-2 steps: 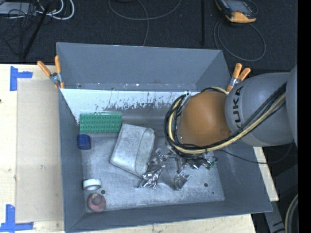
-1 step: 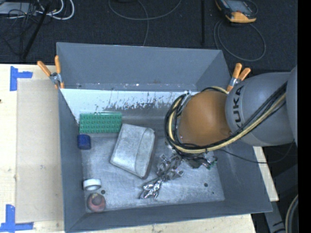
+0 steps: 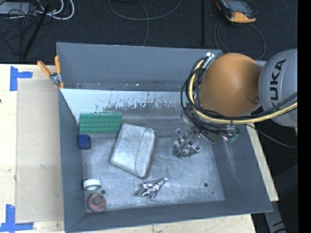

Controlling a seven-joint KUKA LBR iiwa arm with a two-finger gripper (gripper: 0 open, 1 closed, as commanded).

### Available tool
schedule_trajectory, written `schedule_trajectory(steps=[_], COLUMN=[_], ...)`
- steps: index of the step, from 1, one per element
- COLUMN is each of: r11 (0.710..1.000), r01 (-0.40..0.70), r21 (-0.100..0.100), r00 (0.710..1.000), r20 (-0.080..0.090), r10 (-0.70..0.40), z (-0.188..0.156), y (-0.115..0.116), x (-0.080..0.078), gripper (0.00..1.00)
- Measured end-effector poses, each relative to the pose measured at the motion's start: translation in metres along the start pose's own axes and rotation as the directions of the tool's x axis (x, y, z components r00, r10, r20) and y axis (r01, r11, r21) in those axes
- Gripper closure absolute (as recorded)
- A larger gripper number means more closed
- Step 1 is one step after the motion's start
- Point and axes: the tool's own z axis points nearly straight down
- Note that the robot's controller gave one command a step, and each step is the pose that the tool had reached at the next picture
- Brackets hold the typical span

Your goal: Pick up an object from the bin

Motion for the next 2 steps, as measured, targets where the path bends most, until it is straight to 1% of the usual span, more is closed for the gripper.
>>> schedule_trajectory(steps=[1, 2], r11=[0.901, 0.901], r01=[-0.435, -0.434], r21=[-0.004, -0.003], r00=[0.901, 0.901], r20=[-0.011, -0.009], r10=[0.434, 0.434], z=[0.0527, 0.0514], y=[0.0026, 0.002], x=[-0.0285, -0.0286], gripper=[1.0, 0.0])
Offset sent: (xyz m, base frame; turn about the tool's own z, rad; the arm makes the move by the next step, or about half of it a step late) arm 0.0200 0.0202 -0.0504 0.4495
